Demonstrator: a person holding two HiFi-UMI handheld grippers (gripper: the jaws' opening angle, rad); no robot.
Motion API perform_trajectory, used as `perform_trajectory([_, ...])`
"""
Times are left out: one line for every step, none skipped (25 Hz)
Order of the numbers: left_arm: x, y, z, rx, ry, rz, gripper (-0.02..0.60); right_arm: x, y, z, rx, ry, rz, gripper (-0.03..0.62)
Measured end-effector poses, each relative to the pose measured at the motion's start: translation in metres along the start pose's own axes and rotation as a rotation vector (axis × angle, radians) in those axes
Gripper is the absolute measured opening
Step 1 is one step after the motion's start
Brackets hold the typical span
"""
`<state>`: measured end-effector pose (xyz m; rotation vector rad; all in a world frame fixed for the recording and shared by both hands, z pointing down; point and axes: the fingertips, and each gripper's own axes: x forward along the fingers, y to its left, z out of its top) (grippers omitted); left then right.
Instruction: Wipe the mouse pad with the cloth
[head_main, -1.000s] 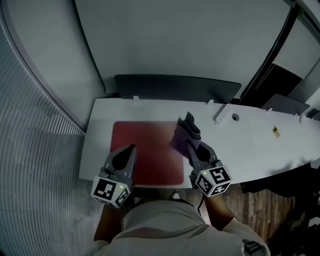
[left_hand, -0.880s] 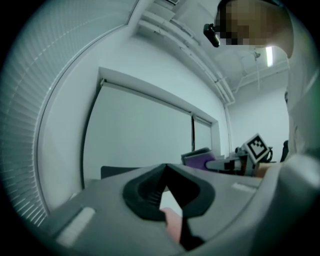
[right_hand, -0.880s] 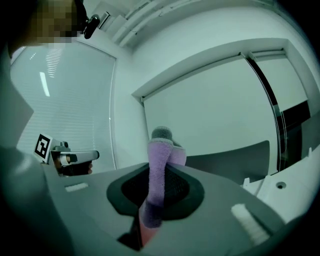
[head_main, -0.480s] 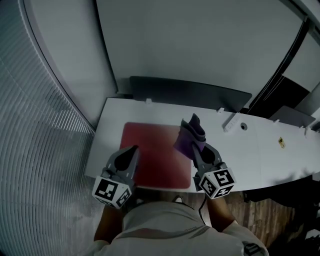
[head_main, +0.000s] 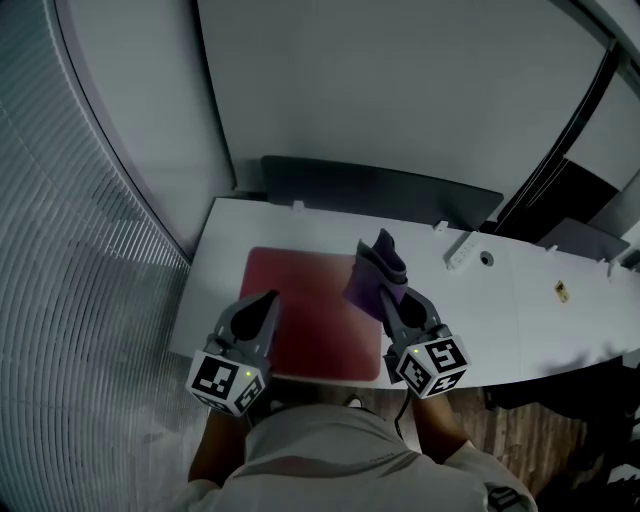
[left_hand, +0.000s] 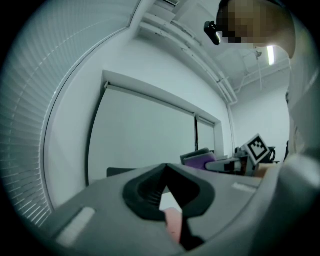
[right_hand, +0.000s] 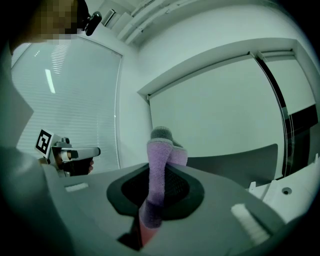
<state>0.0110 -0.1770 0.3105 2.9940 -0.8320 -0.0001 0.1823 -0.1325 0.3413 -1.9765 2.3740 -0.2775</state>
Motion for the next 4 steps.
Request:
perform_trajectory([-0.0007,0.0006,-0.0002,0.000,0.000,0.002,0.002,0.0009,0.0005,-0.0001,-0.001,0.001,0.003,0.043])
perform_trajectory([-0.0015,0.0015,-0.0004,0.000,-0.001,0.005,0.002,0.0019,0.0010,0.0000,-0.001,0.002,0.006,0.043])
perform_trajectory([-0.0023,0.0025,-0.0004,0.000,0.000,0.009,0.002,0.0030,0.0015,0.0001,-0.003,0.002,0.010,0.043])
perform_trajectory([-0.0031,0.0036,-0.0004,0.000,0.000,0.013,0.002,0.0042,0.0021,0.0002,-0.004,0.003,0.013,0.043])
